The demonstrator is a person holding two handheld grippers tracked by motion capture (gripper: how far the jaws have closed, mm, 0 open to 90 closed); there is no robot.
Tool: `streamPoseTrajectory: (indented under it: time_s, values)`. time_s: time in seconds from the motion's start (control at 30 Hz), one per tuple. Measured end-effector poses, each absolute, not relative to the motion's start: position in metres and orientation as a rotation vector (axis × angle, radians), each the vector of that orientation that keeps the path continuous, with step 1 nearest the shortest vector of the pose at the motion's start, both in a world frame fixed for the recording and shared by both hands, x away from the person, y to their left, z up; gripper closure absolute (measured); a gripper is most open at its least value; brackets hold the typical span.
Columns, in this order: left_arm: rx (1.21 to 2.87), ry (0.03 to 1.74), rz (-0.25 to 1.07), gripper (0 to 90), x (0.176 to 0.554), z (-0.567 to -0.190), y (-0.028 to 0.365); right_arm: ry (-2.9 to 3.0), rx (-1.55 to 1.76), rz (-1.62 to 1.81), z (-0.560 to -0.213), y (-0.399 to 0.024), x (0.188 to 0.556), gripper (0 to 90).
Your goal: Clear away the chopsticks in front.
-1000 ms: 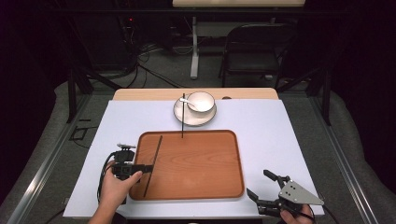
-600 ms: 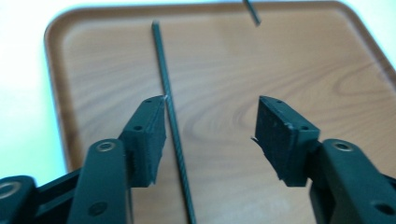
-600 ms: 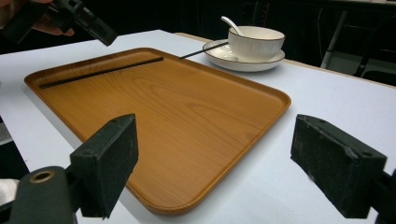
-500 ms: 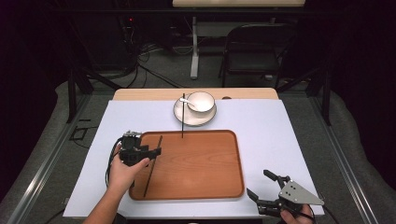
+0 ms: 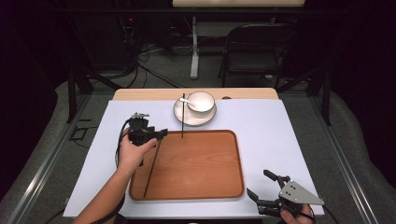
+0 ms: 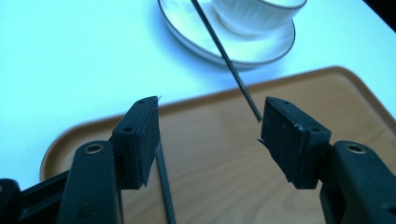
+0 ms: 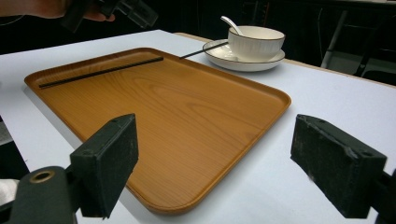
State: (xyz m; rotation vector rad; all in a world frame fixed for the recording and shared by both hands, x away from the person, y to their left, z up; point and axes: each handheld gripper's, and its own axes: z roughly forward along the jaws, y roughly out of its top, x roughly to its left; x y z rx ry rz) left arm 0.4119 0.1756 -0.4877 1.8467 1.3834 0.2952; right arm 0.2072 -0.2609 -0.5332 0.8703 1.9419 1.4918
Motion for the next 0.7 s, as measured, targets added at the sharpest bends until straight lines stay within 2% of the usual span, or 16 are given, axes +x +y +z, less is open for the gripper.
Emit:
streamPoseTrajectory:
  time_s: [0.7]
  values:
    - [1.877, 1.438, 0.253, 40.8, 0.475, -0.491, 0.133, 1.944, 0.873, 1.497, -0.533, -0.261, 0.207, 14.2]
